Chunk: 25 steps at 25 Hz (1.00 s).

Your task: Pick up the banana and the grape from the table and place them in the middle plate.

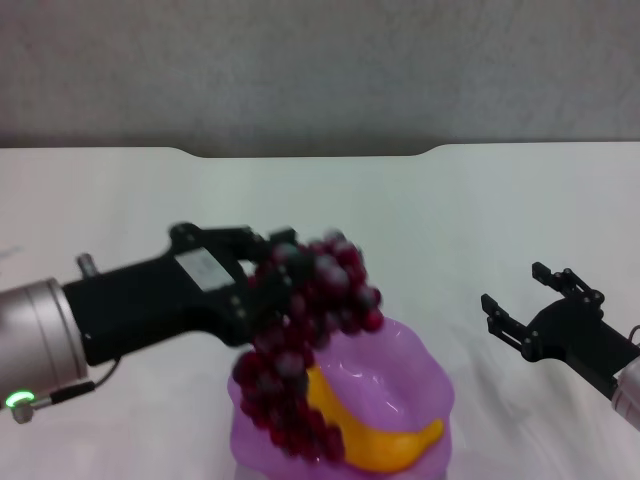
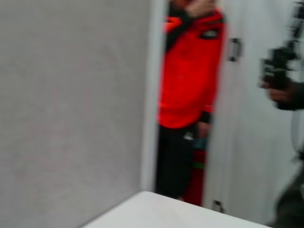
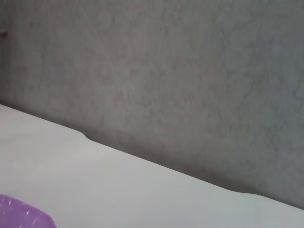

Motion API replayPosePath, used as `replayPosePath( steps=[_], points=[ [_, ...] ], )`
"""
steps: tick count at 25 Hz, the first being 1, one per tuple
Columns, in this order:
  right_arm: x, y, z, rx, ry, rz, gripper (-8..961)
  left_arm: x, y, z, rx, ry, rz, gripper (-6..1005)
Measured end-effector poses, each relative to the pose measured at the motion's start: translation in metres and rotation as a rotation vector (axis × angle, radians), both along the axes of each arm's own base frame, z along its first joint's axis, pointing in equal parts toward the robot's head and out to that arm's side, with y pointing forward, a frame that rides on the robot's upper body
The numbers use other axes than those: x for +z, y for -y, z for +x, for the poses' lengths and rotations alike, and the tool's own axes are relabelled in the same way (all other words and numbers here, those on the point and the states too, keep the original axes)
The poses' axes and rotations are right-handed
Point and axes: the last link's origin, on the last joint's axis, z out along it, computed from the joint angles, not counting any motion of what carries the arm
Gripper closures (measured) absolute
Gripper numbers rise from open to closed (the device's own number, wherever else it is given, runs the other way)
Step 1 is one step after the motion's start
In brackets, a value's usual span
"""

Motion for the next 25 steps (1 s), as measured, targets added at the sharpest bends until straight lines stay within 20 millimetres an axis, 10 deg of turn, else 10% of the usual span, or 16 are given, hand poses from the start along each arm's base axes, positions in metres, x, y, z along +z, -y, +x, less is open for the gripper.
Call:
replayPosePath(
  steps=[25],
  points=[
    [-0.001, -0.001, -0.003, 0.008, -0.001, -0.003, 135, -0.094, -0.023, -0.019, -0.029, -0.206, -0.003, 720]
  ],
)
